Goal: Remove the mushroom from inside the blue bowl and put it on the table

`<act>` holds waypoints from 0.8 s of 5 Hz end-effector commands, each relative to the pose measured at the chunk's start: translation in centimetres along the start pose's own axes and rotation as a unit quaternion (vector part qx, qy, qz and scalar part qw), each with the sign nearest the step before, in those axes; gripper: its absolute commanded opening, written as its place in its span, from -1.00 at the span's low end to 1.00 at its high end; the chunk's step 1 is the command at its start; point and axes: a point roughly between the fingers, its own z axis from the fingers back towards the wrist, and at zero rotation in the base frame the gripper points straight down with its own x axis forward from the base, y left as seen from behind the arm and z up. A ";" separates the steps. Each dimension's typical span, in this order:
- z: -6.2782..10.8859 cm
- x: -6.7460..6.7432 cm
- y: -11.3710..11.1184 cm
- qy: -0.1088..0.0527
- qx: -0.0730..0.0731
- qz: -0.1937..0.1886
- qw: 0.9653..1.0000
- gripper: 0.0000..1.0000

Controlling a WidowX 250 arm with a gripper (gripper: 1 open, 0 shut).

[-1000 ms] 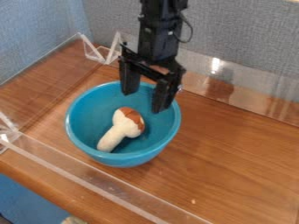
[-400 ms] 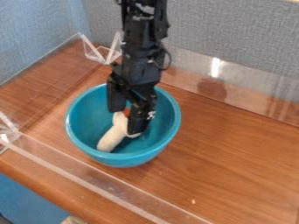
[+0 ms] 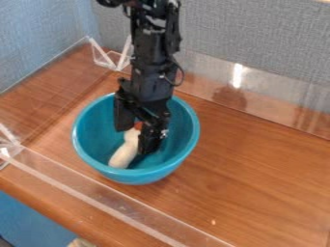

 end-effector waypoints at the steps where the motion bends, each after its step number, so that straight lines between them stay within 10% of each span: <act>1: -1.2 0.5 0.4 -0.016 0.015 -0.035 0.999 1.00; 2: -2.6 0.4 0.4 -0.012 0.020 -0.078 0.997 -1.00; 4: -1.4 -0.8 2.2 -0.020 0.014 -0.058 0.998 -1.00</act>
